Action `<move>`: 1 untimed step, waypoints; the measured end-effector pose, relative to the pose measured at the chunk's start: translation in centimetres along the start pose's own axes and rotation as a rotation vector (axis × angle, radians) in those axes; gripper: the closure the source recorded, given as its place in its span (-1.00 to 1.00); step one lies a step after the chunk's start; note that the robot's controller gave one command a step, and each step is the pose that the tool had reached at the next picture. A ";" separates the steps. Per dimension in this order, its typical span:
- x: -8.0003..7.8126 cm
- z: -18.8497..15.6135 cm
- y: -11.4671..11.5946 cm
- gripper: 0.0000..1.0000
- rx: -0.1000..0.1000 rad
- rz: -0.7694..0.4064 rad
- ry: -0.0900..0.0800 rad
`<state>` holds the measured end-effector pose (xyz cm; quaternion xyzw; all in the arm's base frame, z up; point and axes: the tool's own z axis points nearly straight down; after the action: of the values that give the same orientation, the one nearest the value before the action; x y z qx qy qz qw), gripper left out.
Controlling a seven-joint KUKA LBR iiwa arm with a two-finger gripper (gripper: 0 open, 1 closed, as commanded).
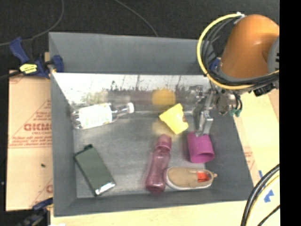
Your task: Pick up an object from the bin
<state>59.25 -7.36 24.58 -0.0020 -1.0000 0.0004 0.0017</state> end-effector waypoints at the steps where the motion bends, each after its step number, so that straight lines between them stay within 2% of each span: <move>1: 0.0 -0.3 0.0 -1.00 0.001 0.000 -0.004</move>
Offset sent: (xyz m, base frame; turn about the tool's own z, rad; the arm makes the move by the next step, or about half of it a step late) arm 0.0116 -0.0003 -0.0195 0.0594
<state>59.29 -7.36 24.88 -0.0018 -1.0000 0.0008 -0.0004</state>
